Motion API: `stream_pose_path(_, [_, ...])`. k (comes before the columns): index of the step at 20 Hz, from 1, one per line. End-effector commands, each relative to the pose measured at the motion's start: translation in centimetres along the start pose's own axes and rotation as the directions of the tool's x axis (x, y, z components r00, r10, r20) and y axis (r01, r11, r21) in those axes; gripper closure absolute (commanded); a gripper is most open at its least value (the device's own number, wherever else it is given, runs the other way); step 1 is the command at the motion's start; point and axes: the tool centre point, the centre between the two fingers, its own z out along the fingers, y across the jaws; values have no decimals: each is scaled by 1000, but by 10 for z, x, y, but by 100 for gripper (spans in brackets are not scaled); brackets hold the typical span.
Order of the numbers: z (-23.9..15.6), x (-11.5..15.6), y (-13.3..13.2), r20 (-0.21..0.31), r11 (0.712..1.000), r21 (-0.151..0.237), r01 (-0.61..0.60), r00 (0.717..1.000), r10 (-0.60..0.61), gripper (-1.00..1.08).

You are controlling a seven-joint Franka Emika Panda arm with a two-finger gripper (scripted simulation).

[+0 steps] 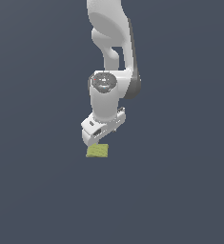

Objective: Pick up the object and move it to a goal position.

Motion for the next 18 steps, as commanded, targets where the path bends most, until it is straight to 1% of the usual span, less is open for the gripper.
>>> stream_pose_path(1, [5,-1,4,-1,998,-1,65,998,-65,-92])
stream_pose_path(5, [14,-3,10,-2,986,-1,165,986,-165,-92])
stream_pose_path(9, [23,-6,15,-4,965,-2,264,965,-264,-92])
stream_pose_path(13, [31,-8,21,-7,933,-3,360,933,-360,-92])
stream_pose_path(18, [42,-11,27,-11,881,-5,474,881,-474,-92])
